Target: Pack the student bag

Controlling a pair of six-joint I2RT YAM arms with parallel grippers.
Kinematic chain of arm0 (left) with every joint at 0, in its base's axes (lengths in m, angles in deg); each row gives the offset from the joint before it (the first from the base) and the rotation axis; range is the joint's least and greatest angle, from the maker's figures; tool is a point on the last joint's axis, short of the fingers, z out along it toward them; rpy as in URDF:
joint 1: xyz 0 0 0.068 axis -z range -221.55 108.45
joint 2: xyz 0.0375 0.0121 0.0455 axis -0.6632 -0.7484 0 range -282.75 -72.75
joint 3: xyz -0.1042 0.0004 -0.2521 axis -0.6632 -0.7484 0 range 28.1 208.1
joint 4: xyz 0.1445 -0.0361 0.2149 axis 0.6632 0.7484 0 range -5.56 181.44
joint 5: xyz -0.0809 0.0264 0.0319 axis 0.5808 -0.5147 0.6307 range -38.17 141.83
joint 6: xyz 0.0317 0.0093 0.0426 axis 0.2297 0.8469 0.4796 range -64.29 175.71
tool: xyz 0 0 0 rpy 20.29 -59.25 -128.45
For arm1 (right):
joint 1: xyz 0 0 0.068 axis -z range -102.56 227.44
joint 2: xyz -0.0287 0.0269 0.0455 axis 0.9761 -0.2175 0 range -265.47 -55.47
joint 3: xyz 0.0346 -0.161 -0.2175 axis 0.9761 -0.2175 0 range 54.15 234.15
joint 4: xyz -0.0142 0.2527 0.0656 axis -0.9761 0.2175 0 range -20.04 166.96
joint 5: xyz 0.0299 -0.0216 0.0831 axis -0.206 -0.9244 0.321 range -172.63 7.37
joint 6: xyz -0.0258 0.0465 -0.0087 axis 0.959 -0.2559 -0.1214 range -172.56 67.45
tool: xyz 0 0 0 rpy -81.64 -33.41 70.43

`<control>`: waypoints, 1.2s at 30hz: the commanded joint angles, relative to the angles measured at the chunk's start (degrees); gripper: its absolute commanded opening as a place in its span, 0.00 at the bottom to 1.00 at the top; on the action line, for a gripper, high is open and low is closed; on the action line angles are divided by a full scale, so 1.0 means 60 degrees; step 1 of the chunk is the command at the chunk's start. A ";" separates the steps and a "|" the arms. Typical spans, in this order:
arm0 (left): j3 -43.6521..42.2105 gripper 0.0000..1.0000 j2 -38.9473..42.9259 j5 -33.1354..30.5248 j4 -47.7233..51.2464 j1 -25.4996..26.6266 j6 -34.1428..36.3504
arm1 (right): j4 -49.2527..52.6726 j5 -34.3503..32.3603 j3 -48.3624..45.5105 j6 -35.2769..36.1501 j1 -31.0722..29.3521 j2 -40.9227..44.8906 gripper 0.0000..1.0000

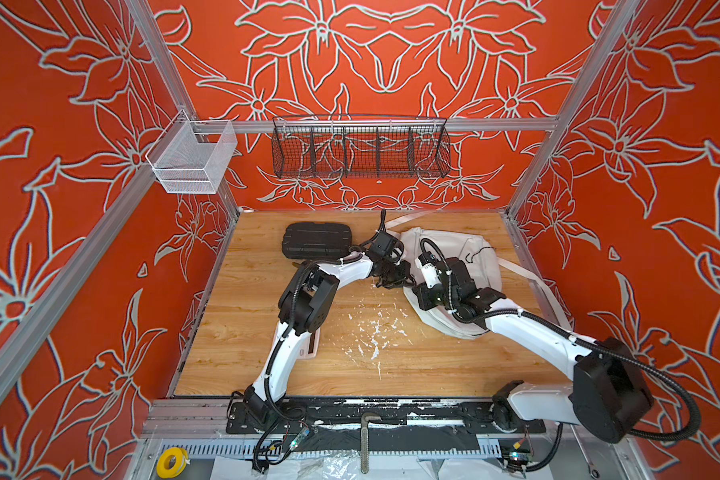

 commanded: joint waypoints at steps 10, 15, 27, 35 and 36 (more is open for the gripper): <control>-0.1216 0.00 0.0988 0.1168 -0.0539 -0.1516 -0.0698 | 0.1538 -0.0694 -0.0885 0.0340 -0.0080 0.2233 0.00; -0.1682 0.00 0.1546 0.1244 -0.0471 -0.1886 -0.0557 | 0.2043 -0.1176 -0.1055 0.0015 -0.0008 0.2446 0.00; -0.0773 0.00 0.1641 0.1018 0.1288 -0.2811 0.0671 | 0.3555 -0.1044 -0.0275 0.0051 0.0038 0.2950 0.00; -0.0734 0.00 0.1601 0.1045 0.1865 -0.3360 0.1094 | 0.3443 -0.1379 -0.0312 -0.0198 0.0063 0.3650 0.00; -0.0756 0.00 0.1650 0.1168 0.1803 -0.3314 0.1098 | 0.3256 -0.1038 -0.0242 -0.0183 0.0057 0.3602 0.00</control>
